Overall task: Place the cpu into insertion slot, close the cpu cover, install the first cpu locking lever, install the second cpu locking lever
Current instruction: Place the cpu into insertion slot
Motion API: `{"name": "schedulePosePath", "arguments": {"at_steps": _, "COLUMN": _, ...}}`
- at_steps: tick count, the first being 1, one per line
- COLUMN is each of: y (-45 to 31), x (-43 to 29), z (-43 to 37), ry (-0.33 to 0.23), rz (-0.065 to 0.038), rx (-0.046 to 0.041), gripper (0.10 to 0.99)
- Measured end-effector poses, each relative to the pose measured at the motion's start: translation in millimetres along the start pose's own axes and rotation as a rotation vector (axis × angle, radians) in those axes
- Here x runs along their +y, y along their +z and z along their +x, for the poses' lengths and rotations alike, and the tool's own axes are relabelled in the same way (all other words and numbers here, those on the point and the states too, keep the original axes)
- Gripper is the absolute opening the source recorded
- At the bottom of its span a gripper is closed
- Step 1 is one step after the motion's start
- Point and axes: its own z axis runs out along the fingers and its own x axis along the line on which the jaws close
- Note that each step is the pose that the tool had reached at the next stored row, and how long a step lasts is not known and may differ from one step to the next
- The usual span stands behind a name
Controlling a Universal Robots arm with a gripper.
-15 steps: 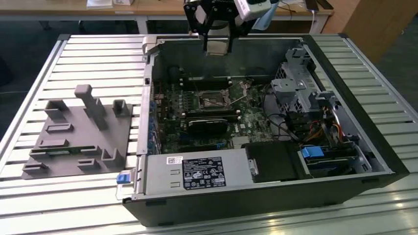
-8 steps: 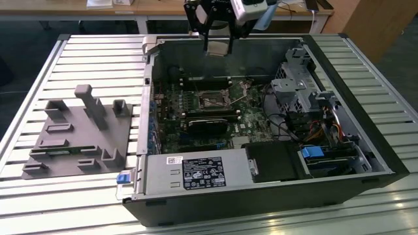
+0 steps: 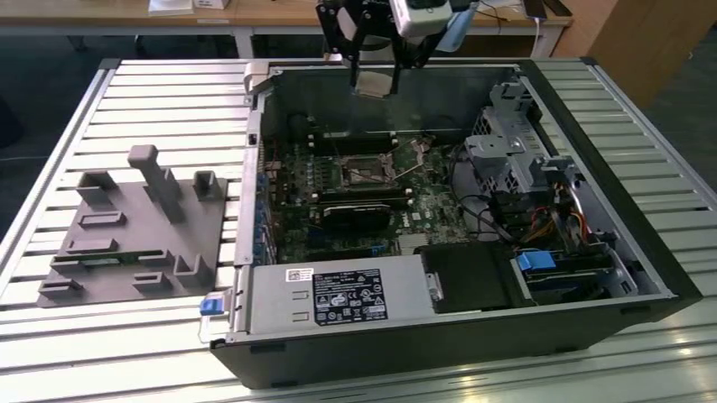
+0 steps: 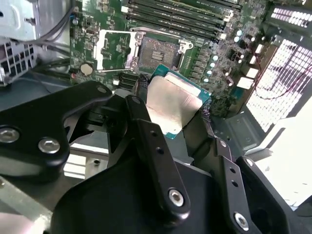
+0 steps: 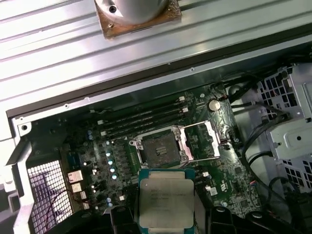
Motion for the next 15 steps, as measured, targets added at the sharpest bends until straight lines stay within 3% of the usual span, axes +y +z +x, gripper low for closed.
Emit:
{"name": "schedulePosePath", "arguments": {"at_steps": 10, "y": 0.5, "x": 0.0, "z": 0.0, "ry": 0.125, "rz": 0.004, "rx": -0.0114, "gripper": 0.537}}
{"name": "schedulePosePath", "arguments": {"at_steps": 15, "y": 1.1, "x": 0.4, "z": 0.1, "ry": 0.162, "rz": 0.004, "rx": -0.0144, "gripper": 0.537}}
